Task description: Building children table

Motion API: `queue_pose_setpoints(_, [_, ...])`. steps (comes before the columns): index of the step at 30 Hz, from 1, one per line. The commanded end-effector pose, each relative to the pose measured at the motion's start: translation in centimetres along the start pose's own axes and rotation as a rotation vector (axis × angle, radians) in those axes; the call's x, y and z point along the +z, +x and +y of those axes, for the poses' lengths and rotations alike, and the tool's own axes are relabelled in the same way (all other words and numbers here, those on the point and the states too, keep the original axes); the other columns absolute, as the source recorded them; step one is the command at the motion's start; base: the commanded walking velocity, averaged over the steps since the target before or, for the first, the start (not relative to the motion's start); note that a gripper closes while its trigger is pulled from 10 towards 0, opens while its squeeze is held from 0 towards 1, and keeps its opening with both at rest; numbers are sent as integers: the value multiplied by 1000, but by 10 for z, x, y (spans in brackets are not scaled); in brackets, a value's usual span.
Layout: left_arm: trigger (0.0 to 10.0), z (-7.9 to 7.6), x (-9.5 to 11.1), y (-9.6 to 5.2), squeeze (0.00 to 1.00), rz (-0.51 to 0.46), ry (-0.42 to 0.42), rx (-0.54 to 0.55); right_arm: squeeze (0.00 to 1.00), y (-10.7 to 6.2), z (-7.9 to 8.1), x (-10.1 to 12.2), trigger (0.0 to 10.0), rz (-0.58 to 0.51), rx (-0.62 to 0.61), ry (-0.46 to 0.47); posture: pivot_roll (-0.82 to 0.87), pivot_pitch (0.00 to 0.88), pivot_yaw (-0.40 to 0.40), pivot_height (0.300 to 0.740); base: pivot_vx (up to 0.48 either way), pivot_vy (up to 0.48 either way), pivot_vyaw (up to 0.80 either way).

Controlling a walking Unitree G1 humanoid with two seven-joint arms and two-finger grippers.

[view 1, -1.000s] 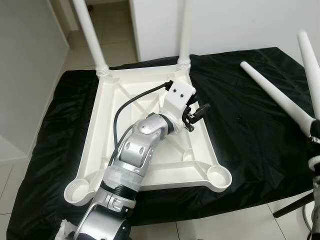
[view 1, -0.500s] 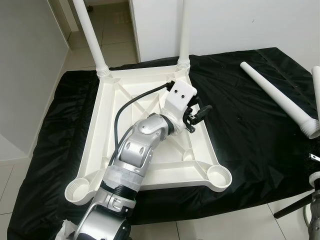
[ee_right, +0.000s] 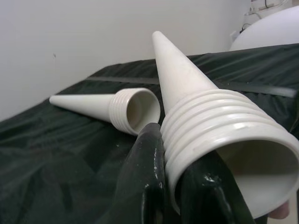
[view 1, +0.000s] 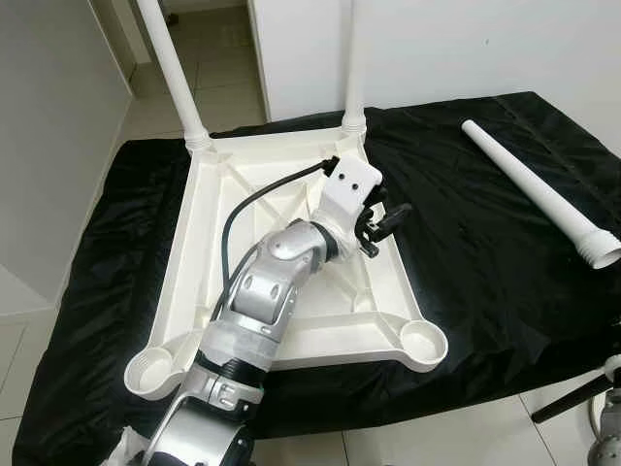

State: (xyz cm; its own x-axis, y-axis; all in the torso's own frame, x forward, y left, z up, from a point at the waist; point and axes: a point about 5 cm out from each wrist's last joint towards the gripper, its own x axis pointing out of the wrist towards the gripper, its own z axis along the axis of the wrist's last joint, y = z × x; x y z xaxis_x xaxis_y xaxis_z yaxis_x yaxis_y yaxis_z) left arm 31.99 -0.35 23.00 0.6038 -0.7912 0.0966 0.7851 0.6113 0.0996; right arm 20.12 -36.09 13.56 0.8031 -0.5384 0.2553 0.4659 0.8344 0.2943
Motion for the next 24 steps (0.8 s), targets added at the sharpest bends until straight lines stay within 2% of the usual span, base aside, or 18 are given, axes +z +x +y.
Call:
queue_pose_setpoints(1, [10000, 3, 5, 5, 0, -22, -16, 100, 0, -3, 1, -12, 10000, 69, 41, -50, -200, 47, 77, 740, 0, 0, 0])
queue_pose_setpoints(14, [10000, 6, 9, 6, 0, -32, -12, 111, 0, -4, 5, -32, 10000, 207, 159, -99, -191, 38, 77, 740, 0, 0, 0])
queue_pose_setpoints(15, [10000, 8, 10, 6, 0, -34, -7, 113, 0, -4, 12, -39, 10000, 261, 262, -161, -189, 35, 80, 740, 0, 0, 0])
queue_pose_setpoints(16, [10000, 8, 10, 6, 0, -34, -6, 114, 0, -4, 15, -41, 10000, 276, 294, -174, -189, 35, 80, 740, 0, 0, 0])
queue_pose_setpoints(17, [10000, 8, 10, 6, 0, -34, -6, 114, 0, -4, 15, -41, 10000, 276, 294, -174, -189, 35, 80, 740, 0, 0, 0])
queue_pose_setpoints(20, [10000, 9, 12, 8, 0, -38, -4, 114, 0, -2, 28, -43, 10000, 311, 438, -202, -189, 35, 81, 740, 0, 0, 0])
queue_pose_setpoints(21, [10000, 9, 12, 8, 0, -38, -4, 114, 0, -2, 28, -43, 10000, 311, 438, -202, -189, 35, 81, 740, 0, 0, 0])
queue_pose_setpoints(22, [10000, 9, 13, 8, 0, -41, -3, 113, 0, -3, 36, -44, 10000, 333, 532, -210, -187, 34, 79, 740, 0, 0, 0])
queue_pose_setpoints(24, [10000, 8, 13, 8, 0, -42, -3, 113, 0, -4, 38, -44, 10000, 347, 559, -208, -187, 34, 79, 740, 0, 0, 0])
